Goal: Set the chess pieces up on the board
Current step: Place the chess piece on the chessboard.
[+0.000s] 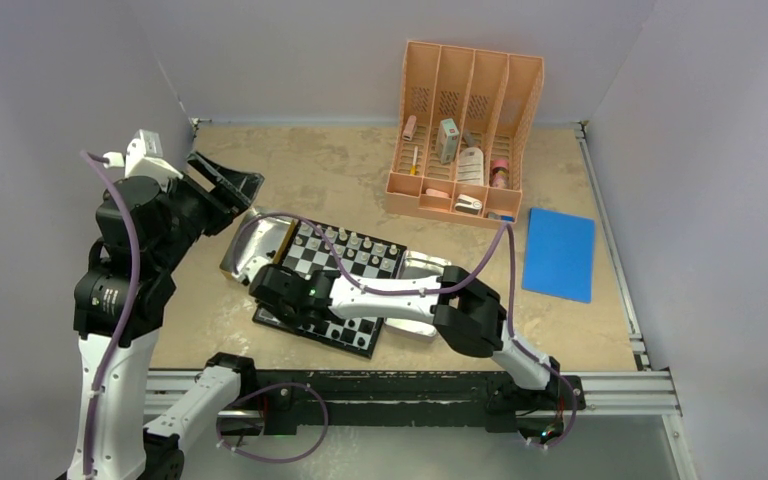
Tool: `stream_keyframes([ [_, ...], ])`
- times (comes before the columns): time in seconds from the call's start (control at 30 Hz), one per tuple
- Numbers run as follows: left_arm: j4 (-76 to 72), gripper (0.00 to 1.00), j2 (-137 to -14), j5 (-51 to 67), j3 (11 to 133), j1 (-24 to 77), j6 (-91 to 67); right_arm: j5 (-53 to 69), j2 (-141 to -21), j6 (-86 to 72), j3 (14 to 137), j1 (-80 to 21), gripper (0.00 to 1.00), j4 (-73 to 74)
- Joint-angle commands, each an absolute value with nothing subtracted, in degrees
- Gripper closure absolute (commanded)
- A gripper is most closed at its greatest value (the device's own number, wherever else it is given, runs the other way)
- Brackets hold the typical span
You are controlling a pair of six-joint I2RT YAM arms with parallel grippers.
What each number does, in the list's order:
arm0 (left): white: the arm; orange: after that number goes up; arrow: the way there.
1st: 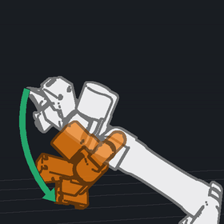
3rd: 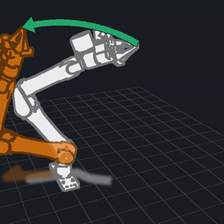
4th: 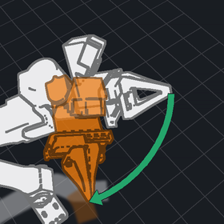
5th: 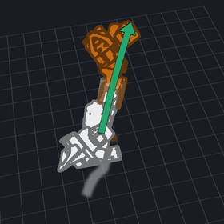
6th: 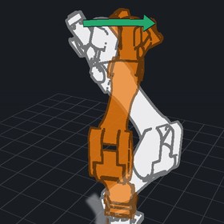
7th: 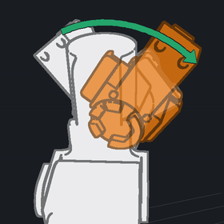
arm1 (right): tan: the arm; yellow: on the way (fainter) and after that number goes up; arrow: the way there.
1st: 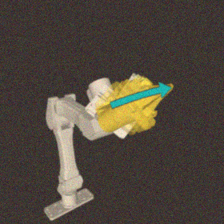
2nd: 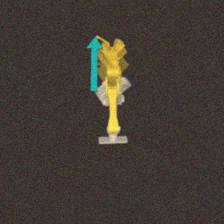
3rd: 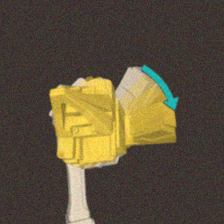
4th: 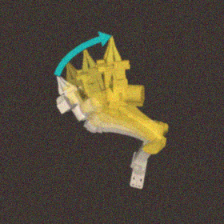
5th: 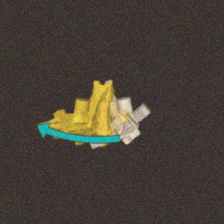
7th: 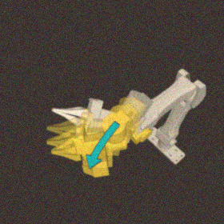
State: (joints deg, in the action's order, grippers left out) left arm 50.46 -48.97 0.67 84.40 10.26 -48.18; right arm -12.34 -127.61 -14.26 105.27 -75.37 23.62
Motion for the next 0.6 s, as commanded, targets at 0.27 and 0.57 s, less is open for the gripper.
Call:
stream_keyframes([
  [0.27, 48.74, 0.33, -54.04, 4.37, 82.90, 10.37, -42.64, -13.23, -113.69, -15.65, 102.85, -72.64, 0.58, 22.33],
  [0.57, 46.55, 0.47, -61.64, -7.83, 77.33, 10.16, -45.31, -14.86, -95.56, -17.60, 88.44, -71.98, 0.59, 18.97],
])
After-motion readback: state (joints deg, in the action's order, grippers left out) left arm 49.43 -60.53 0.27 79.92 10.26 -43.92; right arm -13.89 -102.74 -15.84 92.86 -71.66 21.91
